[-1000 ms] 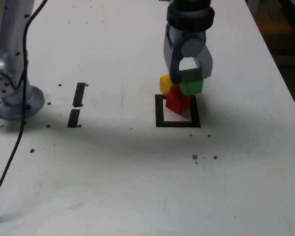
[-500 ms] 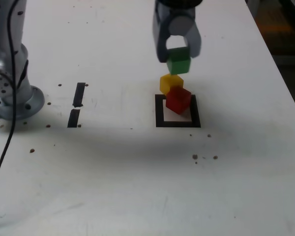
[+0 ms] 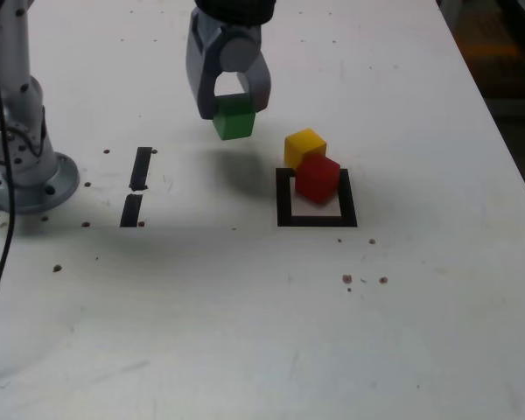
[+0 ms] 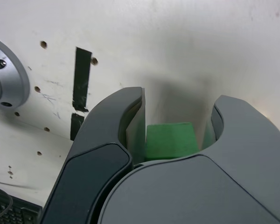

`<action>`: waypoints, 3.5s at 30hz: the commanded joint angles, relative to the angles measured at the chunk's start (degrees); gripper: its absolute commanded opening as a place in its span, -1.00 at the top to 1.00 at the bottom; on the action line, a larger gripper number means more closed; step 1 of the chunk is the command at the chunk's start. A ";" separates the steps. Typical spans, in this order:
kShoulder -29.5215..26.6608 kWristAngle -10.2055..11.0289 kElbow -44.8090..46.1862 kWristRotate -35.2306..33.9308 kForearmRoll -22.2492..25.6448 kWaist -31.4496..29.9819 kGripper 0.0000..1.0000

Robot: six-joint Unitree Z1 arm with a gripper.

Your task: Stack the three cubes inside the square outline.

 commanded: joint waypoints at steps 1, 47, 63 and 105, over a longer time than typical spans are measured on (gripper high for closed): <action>-0.74 -0.67 2.45 1.50 -2.15 2.49 0.46; -3.24 0.53 1.99 1.19 -7.48 2.83 -1.00; 2.21 -3.18 -7.09 -11.87 -4.82 -10.92 -0.99; 14.97 -12.74 -11.47 -16.00 -8.72 -15.48 -0.87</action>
